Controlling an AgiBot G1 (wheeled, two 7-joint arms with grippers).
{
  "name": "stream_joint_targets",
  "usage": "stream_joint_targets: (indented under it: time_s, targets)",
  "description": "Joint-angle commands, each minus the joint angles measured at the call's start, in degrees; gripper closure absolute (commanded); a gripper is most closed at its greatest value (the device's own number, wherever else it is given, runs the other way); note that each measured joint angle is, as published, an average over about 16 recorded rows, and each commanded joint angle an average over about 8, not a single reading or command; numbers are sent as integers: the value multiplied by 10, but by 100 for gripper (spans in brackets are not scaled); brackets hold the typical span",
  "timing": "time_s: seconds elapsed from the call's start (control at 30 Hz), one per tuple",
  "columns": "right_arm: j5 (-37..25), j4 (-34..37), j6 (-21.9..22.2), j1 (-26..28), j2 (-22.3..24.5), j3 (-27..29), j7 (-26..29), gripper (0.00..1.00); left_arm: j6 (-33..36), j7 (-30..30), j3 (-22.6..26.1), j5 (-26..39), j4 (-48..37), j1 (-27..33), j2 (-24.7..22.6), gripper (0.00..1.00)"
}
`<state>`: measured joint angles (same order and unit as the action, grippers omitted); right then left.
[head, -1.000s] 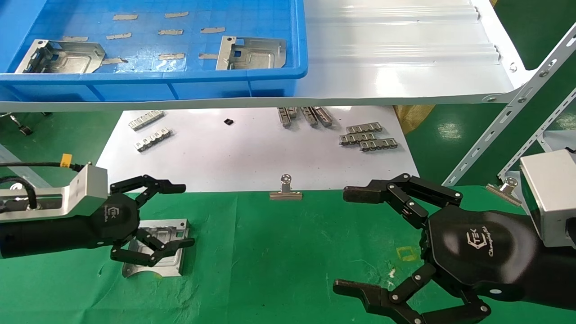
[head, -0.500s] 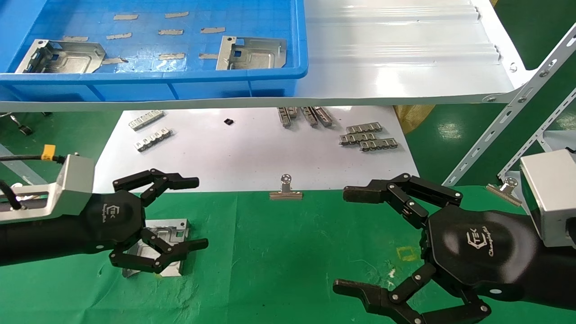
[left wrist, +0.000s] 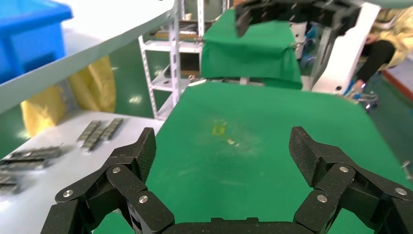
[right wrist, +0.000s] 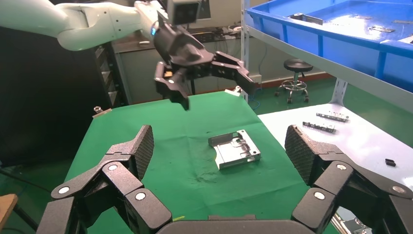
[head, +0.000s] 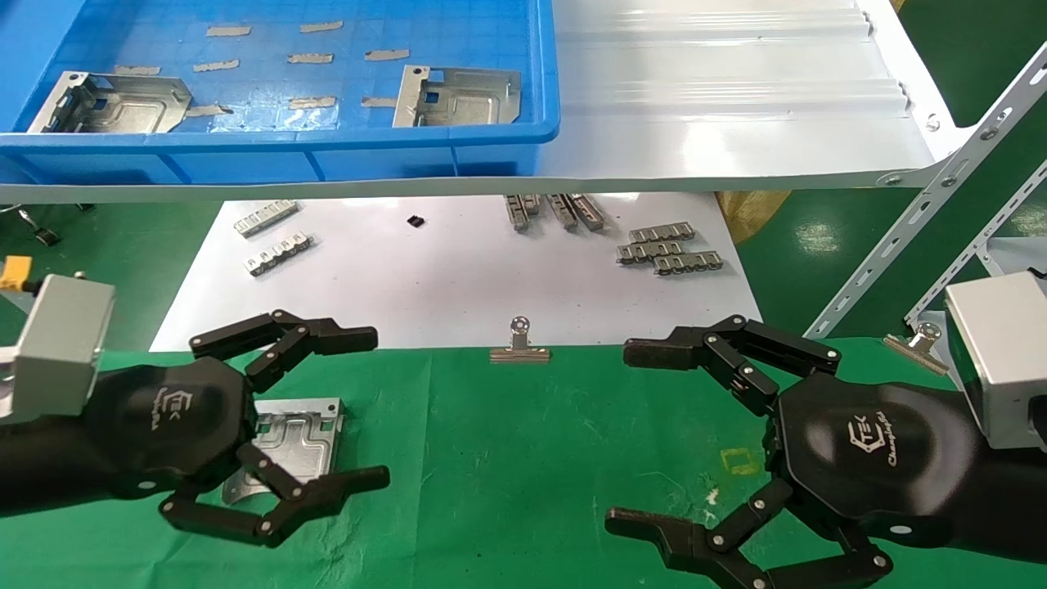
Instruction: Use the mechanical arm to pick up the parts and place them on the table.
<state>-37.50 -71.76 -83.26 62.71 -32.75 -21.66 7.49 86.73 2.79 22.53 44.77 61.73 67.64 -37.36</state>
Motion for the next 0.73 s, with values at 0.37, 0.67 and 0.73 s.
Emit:
stream_joint_targets:
  time_s: [0.37, 0.67, 0.73]
  targets:
    - [0, 0, 0, 0, 0, 0, 0, 0, -10, 81, -68, -31, 125, -64, 24, 0]
    - [0, 0, 0, 0, 0, 0, 0, 0, -12, 84, -74, -34, 134, -69, 27, 0]
    - [0, 0, 0, 0, 0, 0, 0, 0, -12, 84, -73, -34, 132, -68, 26, 0]
